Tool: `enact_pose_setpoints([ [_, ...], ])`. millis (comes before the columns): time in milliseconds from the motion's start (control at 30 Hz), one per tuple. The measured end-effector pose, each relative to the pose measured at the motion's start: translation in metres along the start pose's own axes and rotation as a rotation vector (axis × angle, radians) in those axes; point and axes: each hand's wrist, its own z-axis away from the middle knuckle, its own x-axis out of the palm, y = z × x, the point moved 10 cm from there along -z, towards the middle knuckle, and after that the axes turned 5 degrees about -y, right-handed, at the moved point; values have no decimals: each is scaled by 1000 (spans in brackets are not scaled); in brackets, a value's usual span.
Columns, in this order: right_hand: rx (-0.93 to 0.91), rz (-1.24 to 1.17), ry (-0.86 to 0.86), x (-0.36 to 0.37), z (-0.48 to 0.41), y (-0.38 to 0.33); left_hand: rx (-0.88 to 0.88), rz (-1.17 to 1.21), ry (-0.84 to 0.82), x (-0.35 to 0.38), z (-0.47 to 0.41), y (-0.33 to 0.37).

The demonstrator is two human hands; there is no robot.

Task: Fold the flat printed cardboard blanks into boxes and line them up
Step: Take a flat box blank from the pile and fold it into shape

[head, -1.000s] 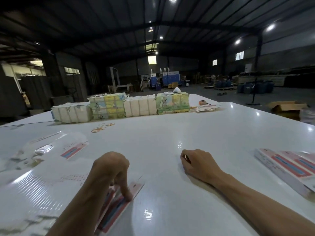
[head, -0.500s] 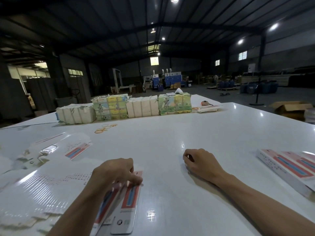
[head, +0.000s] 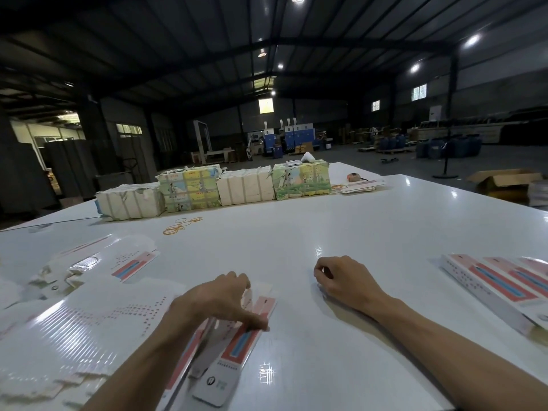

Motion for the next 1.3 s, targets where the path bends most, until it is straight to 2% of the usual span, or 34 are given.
enact_pose_setpoints([
  [100,5,-6,-4,0,0,0,-70,-45,-29,-1,1,0],
  [233,12,-14,-1,0,0,3,-81,-74,-222,3,-3,9],
  [333,8,-38,2,0,1,4,-35,-11,-221,0,-2,21],
  [467,-13,-74,3,1,0,2,114,311,-103,-9,-9,36],
  [533,-37,-115,16,0,0,-2,129,505,-33,-18,-12,34],
  [667,-131,-220,186,-25,1,-19,254,1110,-275,-7,-17,65],
  [733,-202,-200,288,-44,0,-33,324,1296,-245,-11,-19,79],
  [800,-253,-124,305,-51,-6,-45,380,1436,-172,-16,-21,90],
  [900,-235,20,224,-43,-23,-50,433,1563,-49,-22,-22,94],
  [1067,-272,42,78,-7,-35,-50,354,1691,96,0,-30,70],
  [1200,-189,-297,106,3,-35,-32,343,1672,117,7,-33,64],
  [1300,-179,-358,176,-10,-37,-27,408,1724,17,6,-30,79],
])
